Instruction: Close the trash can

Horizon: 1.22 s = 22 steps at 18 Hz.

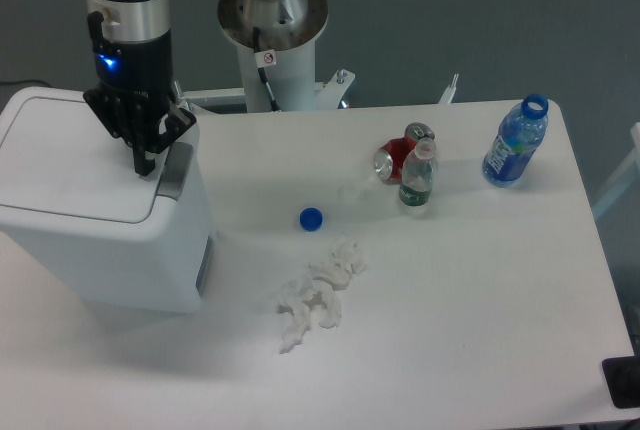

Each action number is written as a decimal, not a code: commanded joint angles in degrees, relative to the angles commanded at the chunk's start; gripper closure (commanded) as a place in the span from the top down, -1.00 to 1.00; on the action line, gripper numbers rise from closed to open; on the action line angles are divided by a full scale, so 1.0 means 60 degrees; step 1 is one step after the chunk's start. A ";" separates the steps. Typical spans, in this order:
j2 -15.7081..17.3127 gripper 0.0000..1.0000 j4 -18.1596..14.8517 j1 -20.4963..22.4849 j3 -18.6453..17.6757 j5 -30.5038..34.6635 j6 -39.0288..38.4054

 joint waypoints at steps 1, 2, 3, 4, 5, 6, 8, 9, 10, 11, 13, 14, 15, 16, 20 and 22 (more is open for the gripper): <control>-0.0015 -1.00 0.0000 0.0014 0.0000 0.0015 0.0000; -0.0015 -1.00 0.0000 0.0015 0.0000 0.0015 0.0000; -0.0015 -1.00 0.0000 0.0015 0.0000 0.0000 0.0000; -0.0015 -1.00 0.0015 0.0029 0.0000 0.0000 0.0000; 0.0000 -1.00 0.0029 0.0044 0.0015 -0.0015 0.0000; 0.0000 -1.00 0.0044 0.0058 0.0044 -0.0029 0.0015; 0.0014 -0.90 0.0058 0.0262 0.0146 -0.0262 0.0131; 0.0014 -0.66 0.0059 0.0481 0.0219 -0.0467 0.0204; 0.0029 -0.33 0.0059 0.0686 0.0292 -0.0672 0.0278; 0.0044 -0.07 0.0059 0.0862 0.0365 -0.0848 0.0278; 0.0058 0.10 0.0059 0.1214 0.0512 -0.1010 0.0278; 0.0058 0.38 0.0059 0.1390 0.0585 -0.1011 0.0264; 0.0058 0.99 0.0073 0.1565 0.0600 -0.0996 0.0293; 0.0058 1.00 0.0073 0.1785 0.0659 -0.0996 0.0293; -0.0335 1.00 0.0146 0.2606 0.0703 -0.0850 0.0963; -0.0672 1.00 0.0146 0.3016 0.0703 -0.0674 0.1870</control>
